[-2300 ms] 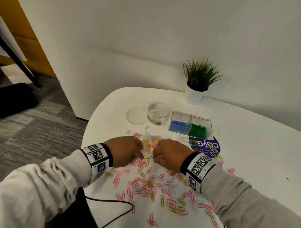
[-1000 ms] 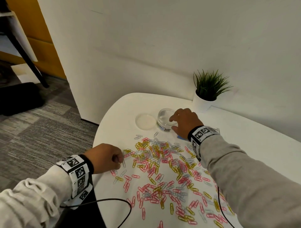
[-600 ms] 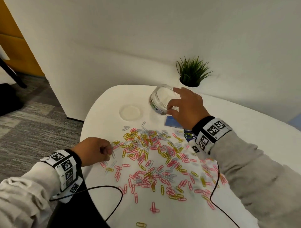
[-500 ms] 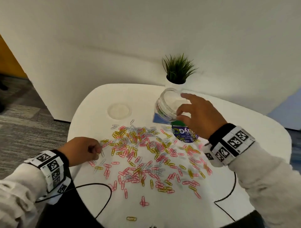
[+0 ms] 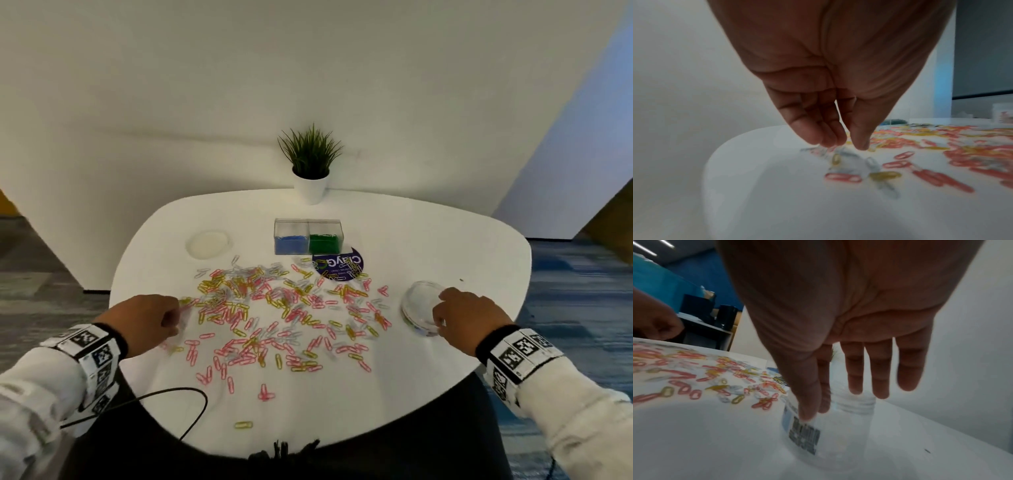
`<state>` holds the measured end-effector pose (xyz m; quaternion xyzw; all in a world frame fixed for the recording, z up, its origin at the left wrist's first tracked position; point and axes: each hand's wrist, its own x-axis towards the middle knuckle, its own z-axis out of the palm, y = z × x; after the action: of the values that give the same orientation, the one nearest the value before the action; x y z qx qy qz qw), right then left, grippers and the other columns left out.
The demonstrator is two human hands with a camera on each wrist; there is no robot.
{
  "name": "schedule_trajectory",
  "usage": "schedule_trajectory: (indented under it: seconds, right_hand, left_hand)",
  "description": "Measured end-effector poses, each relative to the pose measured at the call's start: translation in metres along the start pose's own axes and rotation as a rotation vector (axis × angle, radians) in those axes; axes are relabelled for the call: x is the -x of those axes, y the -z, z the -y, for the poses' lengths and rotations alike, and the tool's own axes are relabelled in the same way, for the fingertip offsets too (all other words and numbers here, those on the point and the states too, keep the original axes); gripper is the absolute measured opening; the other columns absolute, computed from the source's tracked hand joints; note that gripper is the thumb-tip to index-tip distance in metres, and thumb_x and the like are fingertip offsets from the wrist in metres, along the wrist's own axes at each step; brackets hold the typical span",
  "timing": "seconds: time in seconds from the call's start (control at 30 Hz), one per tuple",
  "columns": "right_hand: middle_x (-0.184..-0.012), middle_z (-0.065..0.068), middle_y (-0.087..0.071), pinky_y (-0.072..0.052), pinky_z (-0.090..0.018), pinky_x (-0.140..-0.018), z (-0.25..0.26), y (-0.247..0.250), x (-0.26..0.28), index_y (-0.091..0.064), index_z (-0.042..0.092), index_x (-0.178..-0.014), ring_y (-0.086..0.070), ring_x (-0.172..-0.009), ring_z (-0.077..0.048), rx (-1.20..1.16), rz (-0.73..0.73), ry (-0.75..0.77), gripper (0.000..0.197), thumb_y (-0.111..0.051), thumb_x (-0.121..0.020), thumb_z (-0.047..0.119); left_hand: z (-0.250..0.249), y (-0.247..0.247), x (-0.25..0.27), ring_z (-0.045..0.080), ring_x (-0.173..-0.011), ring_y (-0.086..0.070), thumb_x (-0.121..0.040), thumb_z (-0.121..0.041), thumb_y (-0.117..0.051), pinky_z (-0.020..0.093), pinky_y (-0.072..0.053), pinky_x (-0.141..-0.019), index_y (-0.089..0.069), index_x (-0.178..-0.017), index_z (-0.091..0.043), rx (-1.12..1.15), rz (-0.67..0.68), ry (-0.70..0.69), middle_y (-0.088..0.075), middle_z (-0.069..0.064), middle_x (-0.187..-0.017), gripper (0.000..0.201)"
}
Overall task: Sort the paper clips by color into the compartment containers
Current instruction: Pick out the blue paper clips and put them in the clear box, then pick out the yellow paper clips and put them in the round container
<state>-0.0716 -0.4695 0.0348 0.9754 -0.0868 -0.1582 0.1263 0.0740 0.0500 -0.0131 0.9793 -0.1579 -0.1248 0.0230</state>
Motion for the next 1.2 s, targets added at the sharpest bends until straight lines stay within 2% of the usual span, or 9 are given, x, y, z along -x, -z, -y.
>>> schedule_trajectory:
  seconds: [0.1, 0.2, 0.3, 0.4, 0.57, 0.77, 0.93, 1.07, 1.2]
  right_hand:
    - [-0.146, 0.004, -0.039, -0.039, -0.036, -0.099, 0.018, 0.012, 0.014, -0.05, 0.038, -0.132, -0.046, -0.124, -0.02, 0.174, -0.051, 0.009, 0.042, -0.049, -0.091, 0.047]
    - [-0.121, 0.005, -0.057, -0.039, -0.033, -0.085, 0.063, 0.022, 0.029, -0.057, 0.029, -0.118, -0.056, -0.11, -0.019, 0.185, -0.143, 0.238, 0.029, -0.043, -0.095, 0.039]
    - [-0.107, 0.004, -0.063, -0.041, -0.029, -0.071, 0.111, 0.013, 0.034, -0.059, 0.024, -0.108, -0.062, -0.098, -0.02, 0.063, -0.017, 0.416, 0.022, -0.043, -0.098, 0.035]
    - [-0.119, -0.002, -0.06, -0.043, -0.03, -0.079, 0.117, -0.007, 0.021, -0.055, 0.019, -0.12, -0.059, -0.108, -0.024, -0.016, 0.085, 0.385, 0.026, -0.043, -0.098, 0.024]
    - [-0.09, 0.005, -0.057, -0.037, -0.022, -0.06, 0.091, -0.024, 0.006, -0.051, 0.021, -0.095, -0.054, -0.082, -0.016, -0.272, 0.075, 0.246, 0.007, -0.046, -0.095, 0.015]
    - [-0.097, 0.011, -0.059, -0.047, -0.028, -0.082, 0.094, -0.027, 0.004, -0.063, 0.033, -0.098, -0.057, -0.09, -0.012, -0.482, 0.011, 0.377, 0.009, -0.058, -0.093, 0.038]
    - [-0.098, 0.008, -0.054, -0.046, -0.028, -0.078, 0.11, -0.028, 0.002, -0.058, 0.028, -0.093, -0.054, -0.088, -0.014, -0.38, 0.011, 0.4, 0.019, -0.055, -0.093, 0.048]
    - [-0.096, 0.005, -0.051, -0.04, -0.026, -0.071, 0.12, -0.029, 0.0, -0.049, 0.024, -0.09, -0.05, -0.082, -0.014, -0.317, -0.015, 0.366, 0.019, -0.048, -0.097, 0.042]
    - [-0.097, 0.003, -0.05, -0.044, -0.027, -0.072, 0.121, -0.024, 0.001, -0.046, 0.024, -0.092, -0.05, -0.083, -0.016, -0.268, 0.007, 0.366, 0.014, -0.048, -0.093, 0.038]
  left_hand:
    - [-0.026, 0.015, 0.012, 0.005, -0.085, -0.054, -0.086, -0.037, -0.066, 0.022, -0.041, -0.073, -0.055, -0.082, -0.036, -0.066, 0.037, -0.088, -0.059, -0.016, -0.089, 0.012]
    - [-0.059, 0.022, 0.032, 0.002, -0.083, -0.052, -0.085, -0.042, -0.066, 0.022, -0.043, -0.076, -0.056, -0.082, -0.041, -0.099, 0.14, -0.206, -0.057, -0.02, -0.086, 0.011]
    - [-0.09, 0.018, 0.059, -0.002, -0.075, -0.049, -0.084, -0.049, -0.067, 0.019, -0.04, -0.069, -0.063, -0.087, -0.034, -0.125, 0.256, -0.317, -0.058, -0.019, -0.082, 0.016]
    - [-0.106, 0.003, 0.075, -0.002, -0.078, -0.051, -0.079, -0.059, -0.068, 0.02, -0.045, -0.073, -0.068, -0.1, -0.034, -0.092, 0.312, -0.368, -0.059, -0.02, -0.084, 0.033]
    - [-0.126, -0.008, 0.078, 0.001, -0.082, -0.047, -0.082, -0.062, -0.064, 0.016, -0.034, -0.066, -0.065, -0.114, -0.035, -0.136, 0.301, -0.464, -0.06, -0.019, -0.094, 0.042]
    - [-0.136, -0.023, 0.079, 0.012, -0.097, -0.056, -0.093, -0.046, -0.055, 0.026, -0.041, -0.078, -0.066, -0.114, -0.033, -0.208, 0.258, -0.603, -0.063, -0.011, -0.11, 0.027]
    - [-0.133, -0.031, 0.077, 0.018, -0.094, -0.058, -0.093, -0.03, -0.052, 0.027, -0.044, -0.074, -0.067, -0.1, -0.028, -0.189, 0.227, -0.642, -0.06, -0.006, -0.105, 0.016]
    - [-0.127, -0.022, 0.071, 0.013, -0.085, -0.054, -0.091, -0.028, -0.05, 0.03, -0.048, -0.077, -0.06, -0.092, -0.025, -0.046, 0.203, -0.555, -0.058, -0.009, -0.095, 0.01]
    - [-0.096, -0.003, 0.043, 0.011, -0.074, -0.064, -0.094, -0.012, -0.05, 0.025, -0.05, -0.064, -0.062, -0.098, -0.025, 0.503, 0.073, -0.181, -0.064, -0.007, -0.085, 0.018]
